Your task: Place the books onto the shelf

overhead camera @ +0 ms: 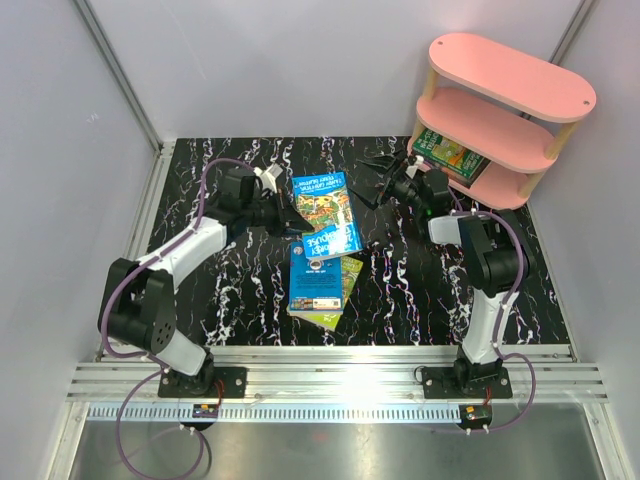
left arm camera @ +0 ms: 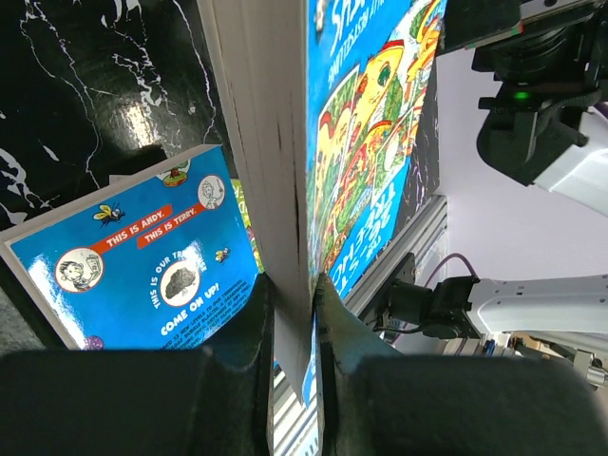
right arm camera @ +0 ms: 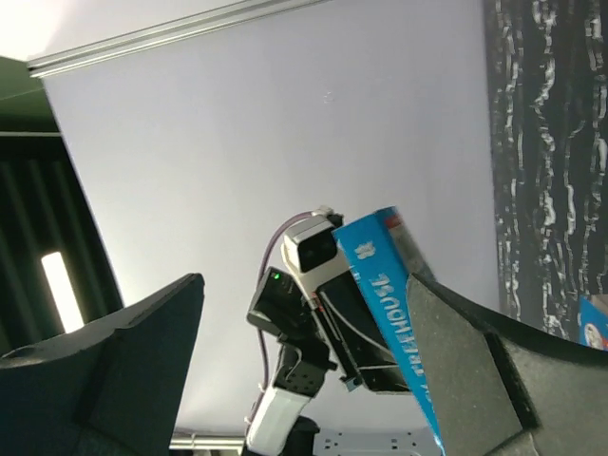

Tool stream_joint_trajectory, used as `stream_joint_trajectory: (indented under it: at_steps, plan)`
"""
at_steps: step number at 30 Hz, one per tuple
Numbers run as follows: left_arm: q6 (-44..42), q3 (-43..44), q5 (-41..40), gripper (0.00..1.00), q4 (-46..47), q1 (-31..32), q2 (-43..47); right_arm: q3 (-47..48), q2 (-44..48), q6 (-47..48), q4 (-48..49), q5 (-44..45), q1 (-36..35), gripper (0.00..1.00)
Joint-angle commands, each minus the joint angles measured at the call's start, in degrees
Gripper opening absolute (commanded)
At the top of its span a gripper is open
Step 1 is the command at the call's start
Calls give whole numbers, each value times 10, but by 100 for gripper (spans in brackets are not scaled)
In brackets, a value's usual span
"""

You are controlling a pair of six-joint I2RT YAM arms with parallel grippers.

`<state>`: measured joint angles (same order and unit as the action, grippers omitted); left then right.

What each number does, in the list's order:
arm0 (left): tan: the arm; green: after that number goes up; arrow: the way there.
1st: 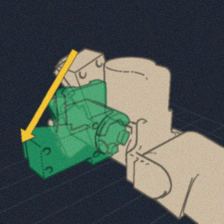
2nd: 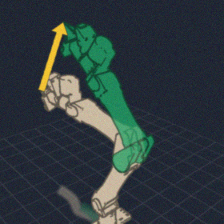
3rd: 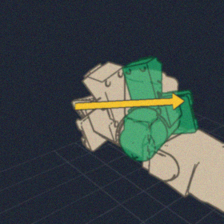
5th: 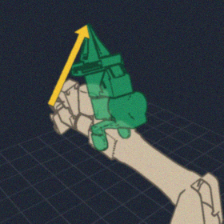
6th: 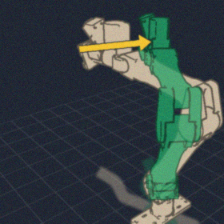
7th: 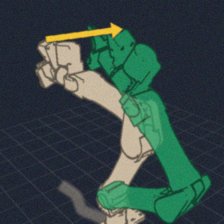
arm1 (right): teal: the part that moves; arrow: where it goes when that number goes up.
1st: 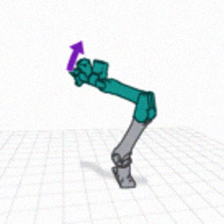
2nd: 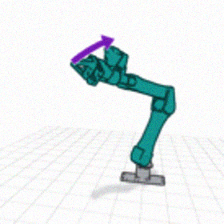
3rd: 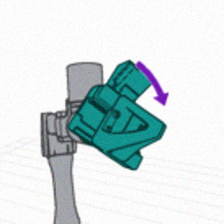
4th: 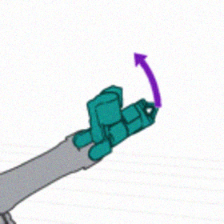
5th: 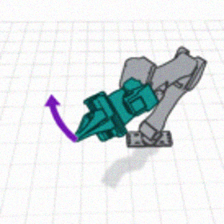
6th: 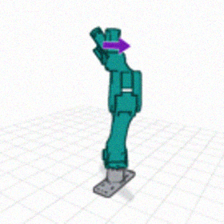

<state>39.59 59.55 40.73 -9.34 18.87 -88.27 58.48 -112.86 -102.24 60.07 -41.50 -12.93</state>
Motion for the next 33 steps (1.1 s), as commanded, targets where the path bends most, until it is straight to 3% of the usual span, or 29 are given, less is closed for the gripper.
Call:
stream_joint_trajectory:
  at_steps: [1,4,6,7,9,11,16,20,23,33]
  plan:
    - [1,38,9,0,16,2,9,2,-14,-66,133,14,3,94]
    - [-4,53,11,0,10,2,-4,20,-1,-32,88,-25,1,93]
    - [-11,76,16,0,1,2,-16,50,15,33,-1,-74,-4,91]
    - [-21,86,21,0,-12,3,-23,63,25,70,-47,-89,-12,91]
    - [-30,112,23,0,-25,4,-34,101,60,211,-233,-109,-22,91]
    - [-41,132,22,0,-41,5,-34,113,83,312,-375,-94,-25,91]
    - [-42,137,20,0,-58,4,-17,81,131,353,-430,-40,5,90]
    - [-43,128,24,0,-65,5,0,143,142,495,-635,15,11,90]
    - [-46,123,32,0,-68,4,3,181,132,529,-680,19,11,90]
    - [-72,161,84,0,-87,39,-29,191,112,523,-655,-10,-30,90]
